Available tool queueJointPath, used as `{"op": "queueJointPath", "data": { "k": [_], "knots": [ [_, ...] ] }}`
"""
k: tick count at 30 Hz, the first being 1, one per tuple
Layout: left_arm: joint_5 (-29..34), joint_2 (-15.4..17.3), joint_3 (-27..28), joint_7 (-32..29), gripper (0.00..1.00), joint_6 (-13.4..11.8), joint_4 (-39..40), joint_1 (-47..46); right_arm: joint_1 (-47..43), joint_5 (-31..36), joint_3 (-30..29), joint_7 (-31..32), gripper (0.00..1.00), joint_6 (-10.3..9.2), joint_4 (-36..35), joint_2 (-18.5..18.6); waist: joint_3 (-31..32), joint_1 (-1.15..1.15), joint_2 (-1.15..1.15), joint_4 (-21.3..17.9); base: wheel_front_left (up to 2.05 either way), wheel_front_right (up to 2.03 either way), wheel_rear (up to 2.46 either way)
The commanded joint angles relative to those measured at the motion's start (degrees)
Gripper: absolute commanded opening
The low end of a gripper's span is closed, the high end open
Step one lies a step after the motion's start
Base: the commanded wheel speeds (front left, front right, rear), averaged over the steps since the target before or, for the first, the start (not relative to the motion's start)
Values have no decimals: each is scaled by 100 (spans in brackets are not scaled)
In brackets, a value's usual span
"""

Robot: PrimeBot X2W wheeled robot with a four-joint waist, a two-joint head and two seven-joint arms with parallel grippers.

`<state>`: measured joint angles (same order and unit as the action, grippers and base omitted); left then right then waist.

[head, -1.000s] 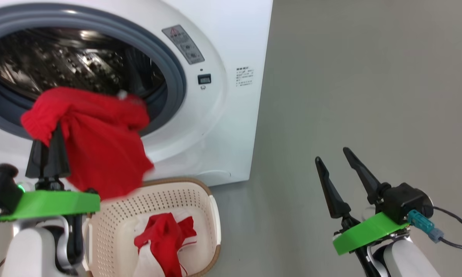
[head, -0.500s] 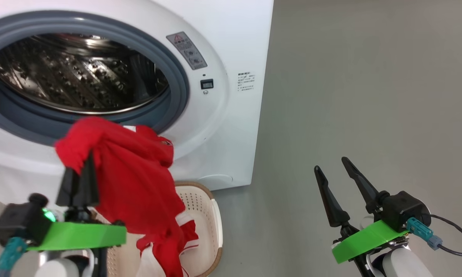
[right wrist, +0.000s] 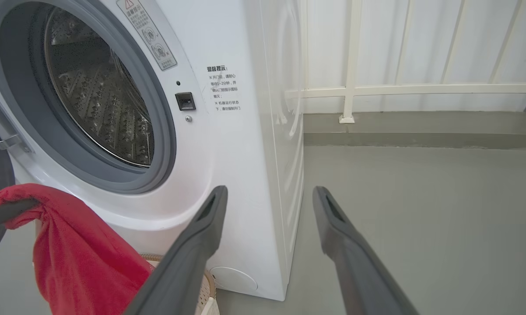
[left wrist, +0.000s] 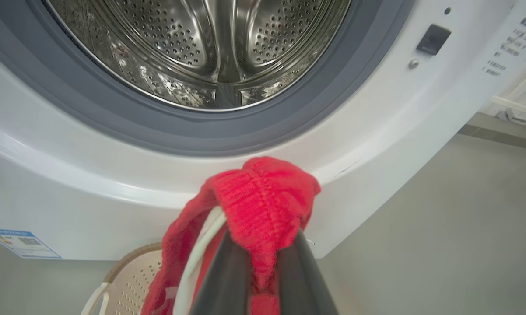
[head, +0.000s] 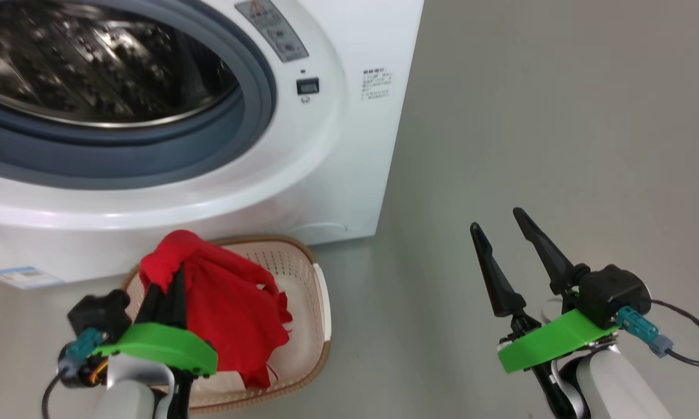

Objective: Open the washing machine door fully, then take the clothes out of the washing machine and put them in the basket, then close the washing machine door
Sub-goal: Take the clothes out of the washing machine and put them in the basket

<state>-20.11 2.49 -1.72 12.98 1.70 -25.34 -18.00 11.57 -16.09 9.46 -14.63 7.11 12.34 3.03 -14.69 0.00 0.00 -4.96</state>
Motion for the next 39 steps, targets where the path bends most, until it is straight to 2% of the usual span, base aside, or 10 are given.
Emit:
{"op": "queueJointPath", "data": {
  "k": [1,6,10,16,21,27,37,39],
  "knots": [
    [-87,63,146,76,0,95,-288,-329,152,32,107,-37,100,37,-150,-15,-311,0,0,-79,0,0,0],
    [-242,66,7,-12,0,330,-1649,-937,218,58,60,-37,100,37,-181,-15,-562,0,0,-129,0,0,0],
    [-188,75,-196,-68,0,424,-2574,-1389,299,88,73,-37,100,37,-225,-15,-761,0,0,-192,0,0,0],
    [-312,59,-321,-186,0,489,-3520,-1854,379,116,56,-37,100,37,-287,-15,-983,0,0,-226,0,0,0],
    [-378,47,-538,-676,0,533,-4344,-2174,447,110,105,-37,100,37,-320,-15,-1185,0,0,-281,0,0,0],
    [-454,49,-648,-1066,0,544,-4687,-2407,511,47,169,-37,100,37,-376,-15,-1387,0,0,-337,0,0,0],
    [-428,246,-730,-1170,0,318,-4823,-2493,560,-49,247,-37,100,37,-401,-15,-1534,0,0,-433,0,0,0],
    [-395,265,-769,-1064,29,270,-4830,-2490,567,-67,245,-37,100,37,-391,-15,-1508,0,0,-435,0,0,0]
  ]
}}
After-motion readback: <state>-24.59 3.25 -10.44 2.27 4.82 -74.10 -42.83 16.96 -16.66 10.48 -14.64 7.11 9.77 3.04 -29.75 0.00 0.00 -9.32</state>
